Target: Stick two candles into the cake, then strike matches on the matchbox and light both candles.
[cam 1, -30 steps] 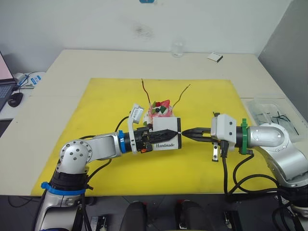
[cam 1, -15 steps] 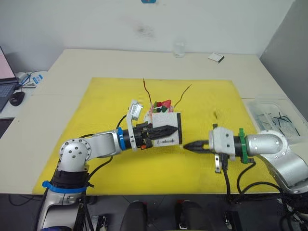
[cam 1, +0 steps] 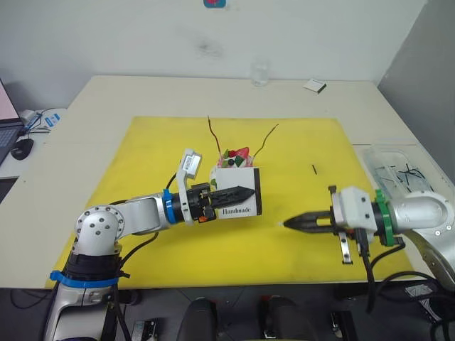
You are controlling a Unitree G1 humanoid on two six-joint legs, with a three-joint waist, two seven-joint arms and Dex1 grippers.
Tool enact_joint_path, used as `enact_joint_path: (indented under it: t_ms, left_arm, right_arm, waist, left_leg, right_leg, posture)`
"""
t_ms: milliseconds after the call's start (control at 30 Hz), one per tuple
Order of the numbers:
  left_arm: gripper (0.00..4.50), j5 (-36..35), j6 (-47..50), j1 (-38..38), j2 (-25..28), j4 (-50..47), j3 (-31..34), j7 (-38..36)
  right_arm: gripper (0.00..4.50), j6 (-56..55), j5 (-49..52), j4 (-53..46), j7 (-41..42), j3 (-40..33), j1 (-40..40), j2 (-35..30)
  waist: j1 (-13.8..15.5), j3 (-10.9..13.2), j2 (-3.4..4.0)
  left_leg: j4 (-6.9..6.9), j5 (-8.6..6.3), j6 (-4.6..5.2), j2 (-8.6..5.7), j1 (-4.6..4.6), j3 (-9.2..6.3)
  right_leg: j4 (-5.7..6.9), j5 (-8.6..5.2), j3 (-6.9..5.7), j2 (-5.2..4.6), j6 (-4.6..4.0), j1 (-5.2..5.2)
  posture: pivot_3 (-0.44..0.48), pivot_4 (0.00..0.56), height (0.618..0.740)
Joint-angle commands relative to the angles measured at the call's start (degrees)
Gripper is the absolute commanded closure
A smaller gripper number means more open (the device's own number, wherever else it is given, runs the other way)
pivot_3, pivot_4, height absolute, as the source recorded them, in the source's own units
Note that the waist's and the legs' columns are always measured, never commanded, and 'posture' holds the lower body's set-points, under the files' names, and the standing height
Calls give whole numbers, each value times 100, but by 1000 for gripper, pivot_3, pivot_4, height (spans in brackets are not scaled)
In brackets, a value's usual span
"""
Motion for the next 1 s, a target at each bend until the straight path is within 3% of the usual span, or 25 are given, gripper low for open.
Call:
enact_joint_path:
  t_ms: [33,333,900,933,1000]
  left_arm:
    - [4500,61,-13,-59,-80,-144,-33,-116]
    - [4500,-51,23,-192,-182,-105,-21,-43]
    - [4500,-265,38,-344,-329,-65,4,164]
    - [4500,-274,42,-355,-331,-57,10,165]
    - [4500,-338,62,-508,-332,35,33,156]
  right_arm:
    - [4486,-51,-77,-72,-288,27,-258,175]
    - [4486,11,-714,89,-676,435,-383,342]
    - [4486,-275,-1110,98,-486,745,-205,328]
    - [4486,-289,-1127,92,-453,768,-189,302]
    - [4486,-156,-1062,-196,252,931,452,-436]
  waist:
    - [9,0,0]
    - [12,0,0]
    - [11,0,0]
    - [11,0,0]
    - [50,0,1]
  left_leg:
    - [0,0,0,0,-3,2]
    - [1,-1,1,-2,-13,5]
    - [2,0,1,-1,-11,6]
    - [2,0,1,-1,-11,5]
    - [2,-1,1,-2,-12,6]
  right_leg:
    - [-2,0,1,-1,0,0]
    - [-6,-4,-2,-8,6,-3]
    - [-3,-3,-1,-7,6,-3]
    - [-3,-3,-2,-7,6,-3]
    - [-4,-3,-1,-7,6,-3]
  posture:
    - [0,150,740]
    - [0,150,740]
    - [0,150,740]
    - [0,150,740]
    - [0,150,740]
